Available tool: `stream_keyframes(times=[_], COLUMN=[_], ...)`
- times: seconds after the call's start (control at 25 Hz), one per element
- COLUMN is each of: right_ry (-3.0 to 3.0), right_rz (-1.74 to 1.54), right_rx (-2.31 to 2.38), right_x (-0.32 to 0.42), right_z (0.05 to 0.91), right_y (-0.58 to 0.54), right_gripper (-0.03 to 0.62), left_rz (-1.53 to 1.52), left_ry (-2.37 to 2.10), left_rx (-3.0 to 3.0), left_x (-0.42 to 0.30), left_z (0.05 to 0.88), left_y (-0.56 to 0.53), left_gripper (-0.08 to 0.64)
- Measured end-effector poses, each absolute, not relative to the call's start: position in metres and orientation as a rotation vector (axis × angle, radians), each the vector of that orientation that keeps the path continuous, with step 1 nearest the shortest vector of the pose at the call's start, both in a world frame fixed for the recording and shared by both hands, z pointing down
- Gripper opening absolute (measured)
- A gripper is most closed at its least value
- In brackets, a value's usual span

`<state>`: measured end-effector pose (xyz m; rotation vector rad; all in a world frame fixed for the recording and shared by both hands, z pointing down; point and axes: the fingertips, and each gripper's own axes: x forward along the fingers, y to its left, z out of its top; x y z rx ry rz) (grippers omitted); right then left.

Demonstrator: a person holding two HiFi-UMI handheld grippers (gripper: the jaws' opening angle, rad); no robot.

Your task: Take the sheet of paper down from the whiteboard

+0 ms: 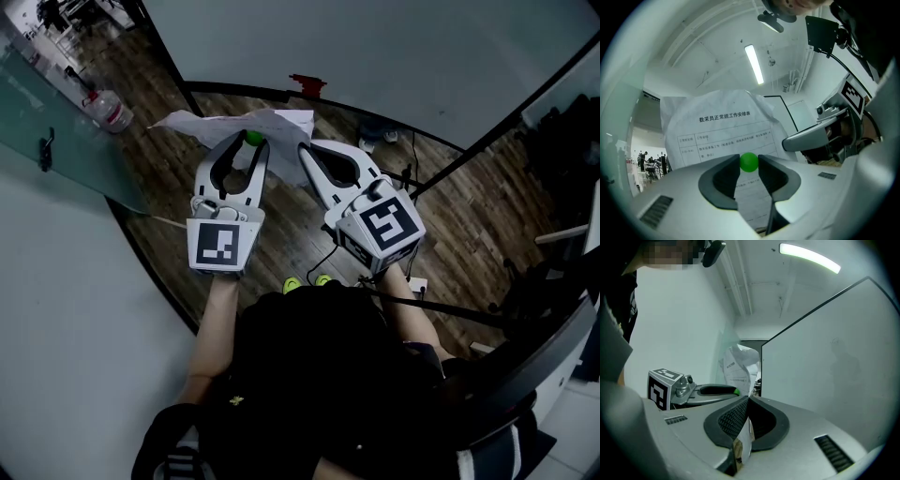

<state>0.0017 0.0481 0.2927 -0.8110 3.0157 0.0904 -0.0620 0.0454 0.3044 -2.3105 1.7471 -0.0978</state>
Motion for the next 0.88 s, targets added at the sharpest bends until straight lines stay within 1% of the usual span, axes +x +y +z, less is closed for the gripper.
stream_keyframes(times=[0.88], right_ry=[3.013], right_rz=[0.102], right_rx=[-0.777], right_x=[0.0038], right_z=[0.2868], right_y=[0.0530], right_gripper=[0.023], left_rz=[-0.100], left_ry=[1.748], left_rx=[-2.306], left_x=[-0.0608], left_z=[0.2974], left_y=[0.0485], left_gripper=[0.120])
